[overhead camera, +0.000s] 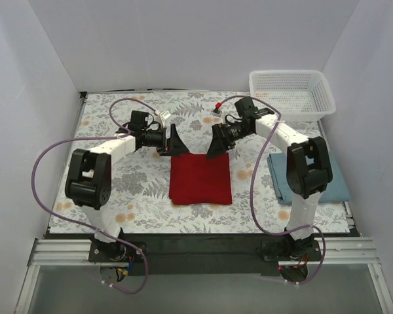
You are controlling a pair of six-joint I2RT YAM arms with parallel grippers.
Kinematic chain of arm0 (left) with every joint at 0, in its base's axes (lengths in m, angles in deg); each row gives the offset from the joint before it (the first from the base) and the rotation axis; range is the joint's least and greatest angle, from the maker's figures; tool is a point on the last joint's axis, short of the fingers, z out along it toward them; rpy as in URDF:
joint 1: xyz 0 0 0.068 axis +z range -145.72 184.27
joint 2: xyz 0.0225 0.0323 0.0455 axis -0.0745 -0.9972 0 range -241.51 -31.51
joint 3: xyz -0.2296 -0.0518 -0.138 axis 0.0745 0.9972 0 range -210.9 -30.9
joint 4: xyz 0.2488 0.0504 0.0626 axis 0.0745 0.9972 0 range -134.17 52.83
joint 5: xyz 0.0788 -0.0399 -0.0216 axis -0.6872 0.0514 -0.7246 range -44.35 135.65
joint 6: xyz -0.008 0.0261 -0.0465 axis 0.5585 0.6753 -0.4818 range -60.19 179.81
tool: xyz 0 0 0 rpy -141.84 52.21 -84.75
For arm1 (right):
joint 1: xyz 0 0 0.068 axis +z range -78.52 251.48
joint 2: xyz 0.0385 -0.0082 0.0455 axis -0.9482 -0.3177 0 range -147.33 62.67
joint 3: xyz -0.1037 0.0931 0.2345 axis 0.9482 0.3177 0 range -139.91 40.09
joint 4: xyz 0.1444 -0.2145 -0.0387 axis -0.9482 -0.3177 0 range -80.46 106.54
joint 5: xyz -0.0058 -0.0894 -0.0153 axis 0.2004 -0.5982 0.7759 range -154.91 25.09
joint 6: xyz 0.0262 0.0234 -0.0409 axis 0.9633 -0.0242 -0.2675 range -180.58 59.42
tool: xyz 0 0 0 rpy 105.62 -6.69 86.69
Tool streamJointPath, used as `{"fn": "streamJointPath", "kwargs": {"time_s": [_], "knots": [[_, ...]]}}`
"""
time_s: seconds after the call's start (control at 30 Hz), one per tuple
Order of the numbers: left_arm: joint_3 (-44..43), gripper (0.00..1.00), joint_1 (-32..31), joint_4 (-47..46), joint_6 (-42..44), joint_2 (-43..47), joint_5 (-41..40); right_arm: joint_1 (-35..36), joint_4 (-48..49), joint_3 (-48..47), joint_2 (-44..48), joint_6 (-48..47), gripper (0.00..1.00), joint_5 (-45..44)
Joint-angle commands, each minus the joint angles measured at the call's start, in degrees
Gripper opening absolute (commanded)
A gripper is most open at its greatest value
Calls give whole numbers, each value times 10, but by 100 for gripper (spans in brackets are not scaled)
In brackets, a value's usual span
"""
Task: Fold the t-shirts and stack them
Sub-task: Fold the tshirt
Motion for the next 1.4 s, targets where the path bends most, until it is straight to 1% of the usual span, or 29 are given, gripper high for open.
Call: {"fn": "streamJointPath", "kwargs": {"time_s": [0.0,0.07,0.1,0.2,0.3,0.37,0.4,0.47,0.5,0.53,0.6,0.63,0.67,0.7,0.73,0.77,0.8,0.83,0.87,0.9,0.93,1.0,1.03,1.13,1.17,1.2,1.23,1.33,1.37], "knots": [[-28,86,-1,-39,-52,-87,-45,-10,27,-27,-102,21,98,-10],[-36,86,5,-50,-58,-130,-52,-20,27,-32,-129,-6,98,-16],[-36,86,8,-59,-60,-141,-52,-31,26,-31,-151,-18,98,-23],[-33,86,20,-59,-60,-176,-56,-52,25,-34,-178,-45,98,-30],[-32,86,43,-44,-68,-176,-41,-62,22,-40,-164,-34,98,-15],[-17,86,57,-41,-56,-146,-31,-63,8,-34,-139,-27,98,6],[-12,86,59,-38,-45,-103,-31,-64,4,-23,-103,-26,98,12],[-3,86,60,-27,-8,-48,-50,-64,-2,-6,-62,-22,98,19],[-4,86,59,-16,1,-24,-54,-64,-3,16,-21,-19,98,15],[-9,86,54,-4,29,23,-63,-65,0,28,1,-17,98,-9],[-20,86,38,33,79,65,-95,-68,8,62,52,-14,98,-51],[-19,86,12,40,103,106,-120,-71,14,97,67,-4,98,-84],[-14,86,-8,42,152,131,-145,-74,21,121,80,4,98,-97],[-1,86,-30,45,180,152,-184,-86,40,144,110,13,98,-104],[9,86,-85,49,217,171,-213,-94,53,188,125,38,98,-116],[25,86,-121,47,274,210,-248,-101,64,204,140,48,98,-123],[55,86,-157,40,311,223,-321,-115,77,218,168,60,98,-129],[75,86,-232,33,335,236,-353,-121,80,229,179,69,99,-148],[92,86,-269,19,349,244,-391,-126,80,243,192,91,98,-164],[106,86,-306,-6,391,244,-424,-137,80,249,210,103,98,-183],[134,86,-385,-24,415,237,-511,-145,82,255,218,113,98,-208],[158,86,-440,-87,474,206,-580,-168,85,268,237,131,98,-207],[171,86,-473,-104,487,196,-604,-174,89,272,243,138,98,-200],[176,75,-515,-142,515,159,-597,-185,95,286,254,155,98,-189],[180,72,-525,-157,523,151,-595,-189,100,289,256,157,98,-186],[184,70,-535,-193,534,143,-598,-190,103,297,259,163,98,-186],[186,67,-552,-208,552,120,-602,-192,104,300,260,166,98,-187],[178,60,-572,-252,580,73,-612,-197,108,309,258,180,98,-185],[176,59,-575,-262,583,62,-615,-201,108,310,257,184,98,-184]]}}
